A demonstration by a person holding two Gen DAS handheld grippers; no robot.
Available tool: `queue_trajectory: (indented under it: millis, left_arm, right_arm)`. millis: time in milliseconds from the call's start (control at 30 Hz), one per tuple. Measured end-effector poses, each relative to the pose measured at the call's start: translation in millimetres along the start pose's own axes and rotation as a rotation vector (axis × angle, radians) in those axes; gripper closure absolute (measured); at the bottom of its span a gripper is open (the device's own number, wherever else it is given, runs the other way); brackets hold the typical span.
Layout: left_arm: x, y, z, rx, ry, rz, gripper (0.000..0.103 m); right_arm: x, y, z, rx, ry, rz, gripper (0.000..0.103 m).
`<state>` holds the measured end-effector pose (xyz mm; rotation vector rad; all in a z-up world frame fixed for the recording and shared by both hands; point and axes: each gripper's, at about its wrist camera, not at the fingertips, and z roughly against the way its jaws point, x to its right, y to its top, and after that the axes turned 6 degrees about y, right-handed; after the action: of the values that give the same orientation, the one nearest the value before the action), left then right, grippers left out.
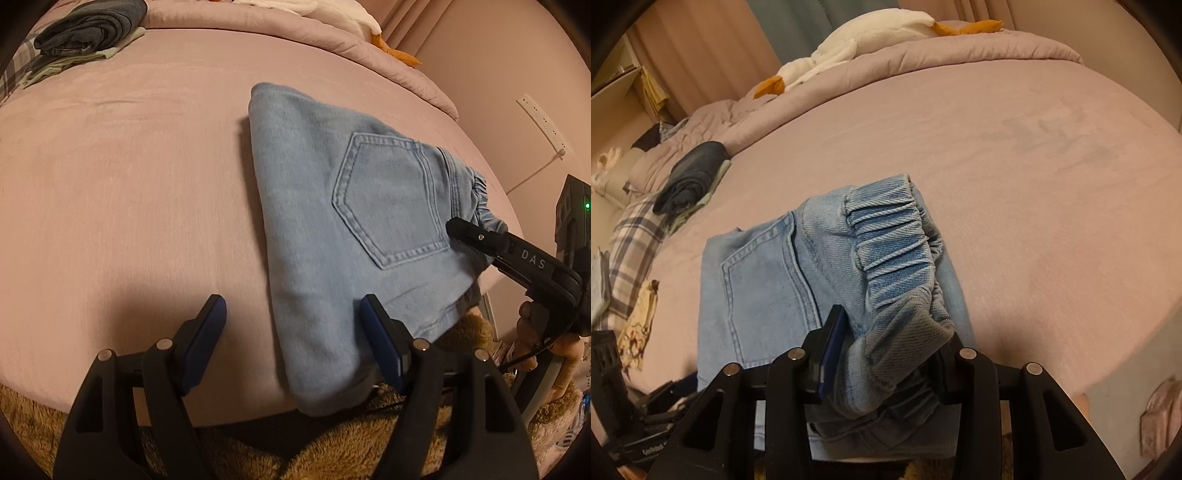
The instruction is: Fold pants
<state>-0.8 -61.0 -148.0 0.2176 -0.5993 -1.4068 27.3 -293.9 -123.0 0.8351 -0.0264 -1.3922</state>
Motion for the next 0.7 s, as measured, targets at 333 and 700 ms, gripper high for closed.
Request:
queue_trajectory:
  millis: [333,700]
  left_arm:
    - [2.8,-7.2,1.8,-0.005,0.001,-0.010,0.029]
    - [1.2,-10.7,2.3,0.004,0.003,-0.003,0.029]
  right_arm:
    - [-0.4,-2.2,-0.4,-0.004,-0.039,0.017,0.064]
    - [-7.7,-4.2,-3.0,-0.002,-0.074,0.035,0.062]
